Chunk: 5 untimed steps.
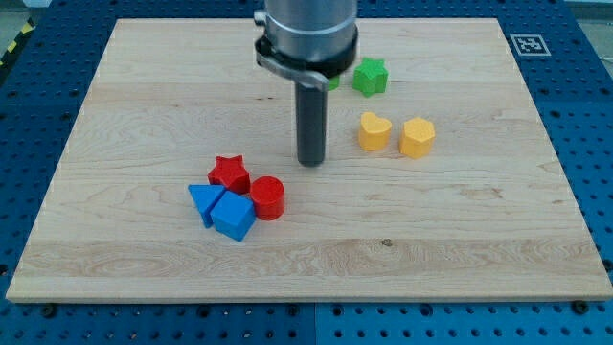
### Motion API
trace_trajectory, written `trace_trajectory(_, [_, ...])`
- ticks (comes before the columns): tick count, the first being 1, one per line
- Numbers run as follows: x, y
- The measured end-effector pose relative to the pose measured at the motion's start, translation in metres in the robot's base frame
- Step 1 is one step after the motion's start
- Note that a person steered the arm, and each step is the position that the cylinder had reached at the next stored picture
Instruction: Move your arm towards bottom center
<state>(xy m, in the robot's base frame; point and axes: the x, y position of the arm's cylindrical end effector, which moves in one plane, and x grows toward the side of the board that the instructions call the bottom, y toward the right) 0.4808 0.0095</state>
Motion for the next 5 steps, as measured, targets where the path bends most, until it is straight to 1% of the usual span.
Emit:
trace_trajectory(1, [0.046,0.011])
trace_trajectory(2, [0.083,0.01])
trace_trajectory(3, [0.096,-0.011])
trace_trajectory(5, [0.096,-0.022])
